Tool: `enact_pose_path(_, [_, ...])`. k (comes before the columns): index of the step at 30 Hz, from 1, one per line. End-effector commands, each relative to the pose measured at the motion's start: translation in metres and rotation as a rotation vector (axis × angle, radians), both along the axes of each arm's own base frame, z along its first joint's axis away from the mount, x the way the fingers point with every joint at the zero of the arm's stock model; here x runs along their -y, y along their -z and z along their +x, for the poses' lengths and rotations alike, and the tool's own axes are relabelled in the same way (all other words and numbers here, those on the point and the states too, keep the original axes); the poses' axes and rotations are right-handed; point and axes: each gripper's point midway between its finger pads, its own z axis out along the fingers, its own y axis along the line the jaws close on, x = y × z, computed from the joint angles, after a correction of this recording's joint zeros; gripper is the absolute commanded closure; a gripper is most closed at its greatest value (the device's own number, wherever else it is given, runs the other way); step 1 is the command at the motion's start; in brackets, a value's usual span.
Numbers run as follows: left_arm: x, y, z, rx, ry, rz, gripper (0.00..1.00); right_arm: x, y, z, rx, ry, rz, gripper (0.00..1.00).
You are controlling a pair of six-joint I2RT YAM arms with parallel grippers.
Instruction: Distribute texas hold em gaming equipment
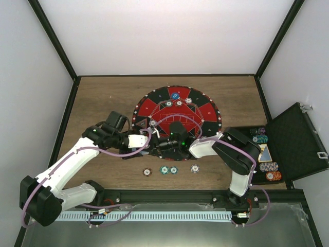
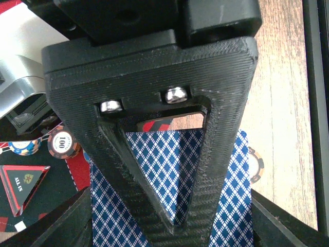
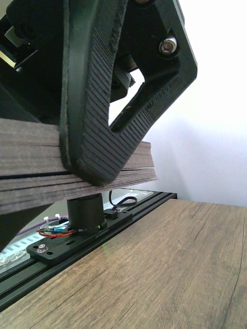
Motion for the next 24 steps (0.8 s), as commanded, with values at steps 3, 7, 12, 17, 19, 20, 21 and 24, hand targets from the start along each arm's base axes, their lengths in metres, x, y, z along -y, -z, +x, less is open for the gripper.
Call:
enact_pose_path(3, [-0.015, 0.011, -0.002, 0.008, -0.016, 0.073, 0.92, -0.002, -0.036, -0.007, 0.098, -0.046, 0.095, 0.91])
enact_pose_path(7, [-0.016, 0.007, -0.004, 0.007, -0.018, 0.07, 0.96, -0.003, -0.034, -0.005, 0.103, -0.047, 0.082, 0.84])
enact_pose_path(12, [-0.017, 0.001, -0.005, 0.014, -0.02, 0.068, 0.96, -0.002, -0.031, -0.003, 0.099, -0.043, 0.068, 0.71])
enact_pose_path(17, [-0.018, 0.001, -0.004, 0.021, -0.023, 0.075, 0.96, -0.001, -0.029, -0.002, 0.097, -0.041, 0.064, 0.61])
enact_pose_path(19, [-0.018, 0.0, -0.003, 0.023, -0.024, 0.073, 0.96, -0.001, -0.03, -0.001, 0.098, -0.038, 0.062, 0.59])
enact_pose_path(20, [-0.018, 0.0, -0.003, 0.024, -0.025, 0.072, 0.96, -0.002, -0.031, 0.0, 0.101, -0.04, 0.06, 0.57])
enact_pose_path(21, [-0.017, -0.001, -0.002, 0.026, -0.026, 0.07, 0.96, -0.003, -0.031, 0.0, 0.102, -0.039, 0.057, 0.57])
enact_pose_path(24, [-0.017, -0.002, -0.001, 0.033, -0.033, 0.064, 0.96, -0.003, -0.031, 0.001, 0.101, -0.04, 0.058, 0.56])
